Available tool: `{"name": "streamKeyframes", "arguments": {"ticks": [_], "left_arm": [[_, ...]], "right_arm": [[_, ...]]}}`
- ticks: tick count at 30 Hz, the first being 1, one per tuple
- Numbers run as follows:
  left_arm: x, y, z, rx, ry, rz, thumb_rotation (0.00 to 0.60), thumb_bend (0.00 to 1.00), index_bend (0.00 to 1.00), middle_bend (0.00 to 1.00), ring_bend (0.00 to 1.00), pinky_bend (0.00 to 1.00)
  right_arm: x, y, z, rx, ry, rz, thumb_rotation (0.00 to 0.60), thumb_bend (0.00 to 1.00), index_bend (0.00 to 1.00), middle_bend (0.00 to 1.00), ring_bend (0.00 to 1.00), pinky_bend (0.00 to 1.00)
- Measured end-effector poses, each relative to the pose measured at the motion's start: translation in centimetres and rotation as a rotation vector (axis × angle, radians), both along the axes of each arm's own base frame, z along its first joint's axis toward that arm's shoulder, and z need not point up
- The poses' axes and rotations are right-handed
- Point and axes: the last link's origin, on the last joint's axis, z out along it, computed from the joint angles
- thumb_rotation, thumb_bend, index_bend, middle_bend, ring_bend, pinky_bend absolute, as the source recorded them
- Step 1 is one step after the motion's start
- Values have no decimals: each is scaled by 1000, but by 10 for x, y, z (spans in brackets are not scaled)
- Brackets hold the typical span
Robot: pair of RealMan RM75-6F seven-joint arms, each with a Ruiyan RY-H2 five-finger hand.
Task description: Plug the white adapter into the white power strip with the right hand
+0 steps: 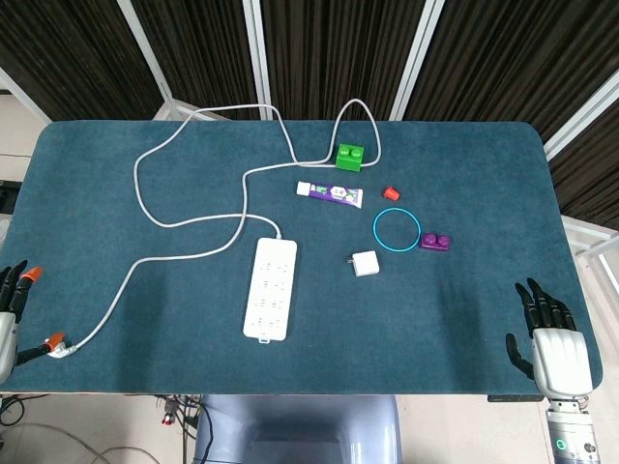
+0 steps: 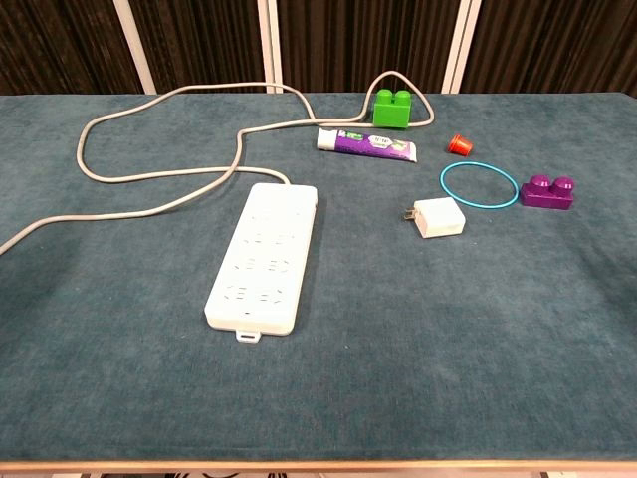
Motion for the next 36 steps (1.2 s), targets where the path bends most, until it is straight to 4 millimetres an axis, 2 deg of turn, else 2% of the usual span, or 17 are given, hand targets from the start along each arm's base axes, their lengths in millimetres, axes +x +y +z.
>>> {"name": "streamKeyframes", "arguments": {"ticks": [18, 21, 25, 32, 34, 36], "left_arm": [[0, 0, 1, 7, -2, -1, 600, 99, 119, 0, 0, 0], [0, -1, 1, 8, -2, -2, 600, 99, 119, 0, 0, 0], [0, -1, 2, 8, -2, 1, 600, 99, 119, 0, 0, 0], [0, -1, 3, 6, -3, 3, 600, 100, 119, 0, 0, 0], [-1, 0, 3, 9, -3, 8, 600, 100, 119, 0, 0, 0], [-1, 0, 3, 7, -5, 8, 600, 100, 119, 0, 0, 0]], "right_arm": [[2, 0, -4, 25, -36, 9, 600, 498, 62, 57, 207, 190], [1, 0, -5, 33, -38, 6, 600, 498, 62, 85, 215, 202], [2, 0, -7, 41, -40, 9, 600, 498, 62, 291, 291, 274], [4, 2, -12, 82, -71, 6, 600, 498, 62, 571, 620, 692], [6, 1, -14, 106, -90, 5, 600, 498, 65, 649, 706, 751], [8, -3, -15, 134, -97, 8, 600, 499, 75, 707, 757, 768]]}}
